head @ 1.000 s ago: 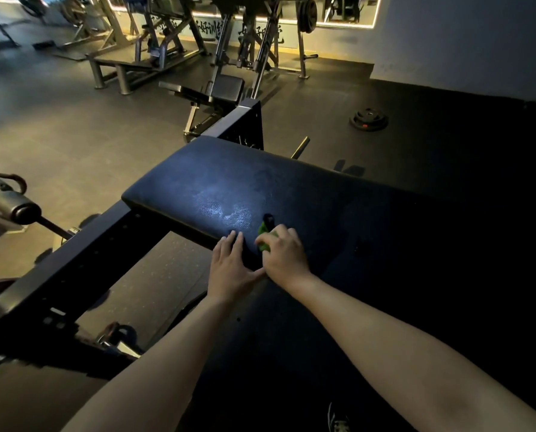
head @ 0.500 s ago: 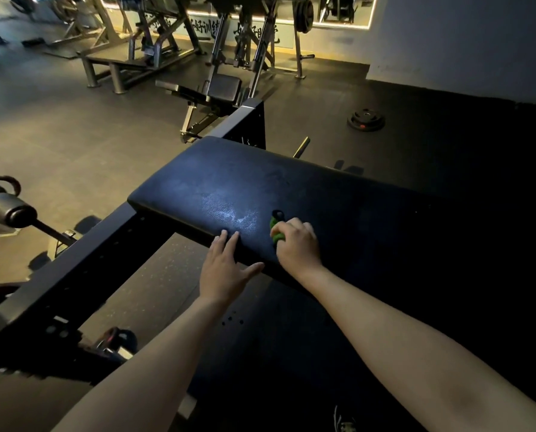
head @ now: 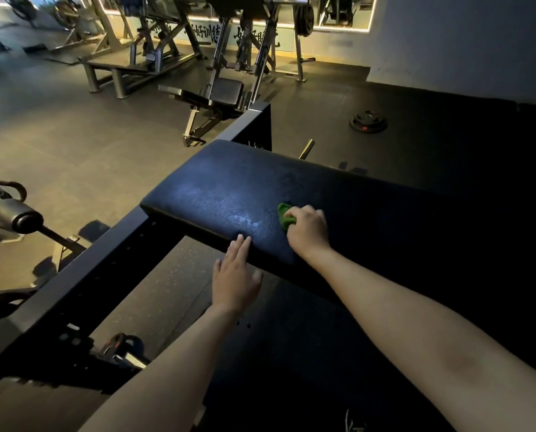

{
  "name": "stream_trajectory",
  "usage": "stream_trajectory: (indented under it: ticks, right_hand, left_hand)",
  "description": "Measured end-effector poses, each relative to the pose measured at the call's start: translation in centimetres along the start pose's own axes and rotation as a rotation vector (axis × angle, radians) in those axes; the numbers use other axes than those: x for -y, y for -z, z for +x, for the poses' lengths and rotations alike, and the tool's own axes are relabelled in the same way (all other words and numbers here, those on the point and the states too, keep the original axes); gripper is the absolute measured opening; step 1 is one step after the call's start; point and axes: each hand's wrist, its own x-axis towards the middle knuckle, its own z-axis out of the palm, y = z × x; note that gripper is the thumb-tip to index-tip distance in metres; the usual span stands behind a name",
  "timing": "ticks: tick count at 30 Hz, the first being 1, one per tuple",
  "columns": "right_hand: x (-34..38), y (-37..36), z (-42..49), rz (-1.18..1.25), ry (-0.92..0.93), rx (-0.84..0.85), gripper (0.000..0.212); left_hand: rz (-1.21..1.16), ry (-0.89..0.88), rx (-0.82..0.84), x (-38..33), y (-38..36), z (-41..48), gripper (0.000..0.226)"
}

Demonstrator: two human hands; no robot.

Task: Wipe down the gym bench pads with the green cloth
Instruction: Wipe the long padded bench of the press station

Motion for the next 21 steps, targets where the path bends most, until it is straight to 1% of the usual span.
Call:
stream_trajectory:
  ticks: [4, 7, 9, 11, 14, 16, 18, 19, 21]
  right_hand:
    - [3.7, -2.4, -3.3, 0.065, 0.198, 0.074, 0.026]
    - [3.9, -2.8, -4.8, -0.025, 0.341, 0.169, 0.025]
    - [3.3, -2.9, -5.8, -0.124, 0.467, 0.250, 0.026]
    - [2.7, -2.7, -6.4, -0.085, 0.483, 0.258, 0.028]
    - [2.7, -2.3, -5.8, 0.150, 0.344, 0.107, 0.034]
    - [3.5, -1.8, -5.5, 0.217, 0.254, 0.109, 0.038]
    - [4.2, -1.6, -5.5, 0.237, 0.251, 0.200, 0.041]
    - [4.5, -1.5, -5.6, 0.255, 0.270, 0.264, 0.043]
    - [4.8, -1.2, -5.5, 0.253, 0.306, 0.461, 0.049]
  left_hand:
    - [-0.026, -0.004, -0.023, 0.2, -0.1, 0.0, 0.080]
    - [-0.114, 0.003, -0.063, 0.6, -0.3, 0.1, 0.081]
    - [-0.126, -0.022, -0.041, 0.9, -0.5, -0.1, 0.082]
    - [-0.203, -0.024, -0.025, 0.9, -0.3, 0.0, 0.083]
    - [-0.494, 0.038, -0.043, 0.6, 0.9, -0.2, 0.070]
    - [-0.757, 0.049, -0.090, 0.4, 1.6, -0.9, 0.049]
    - [-1.002, 0.138, -0.054, 0.0, 1.8, -1.7, 0.032]
    - [-1.142, 0.208, -0.028, -0.1, 1.6, -1.9, 0.029]
    - [-1.407, 0.357, -0.002, -0.2, 1.1, -2.0, 0.031]
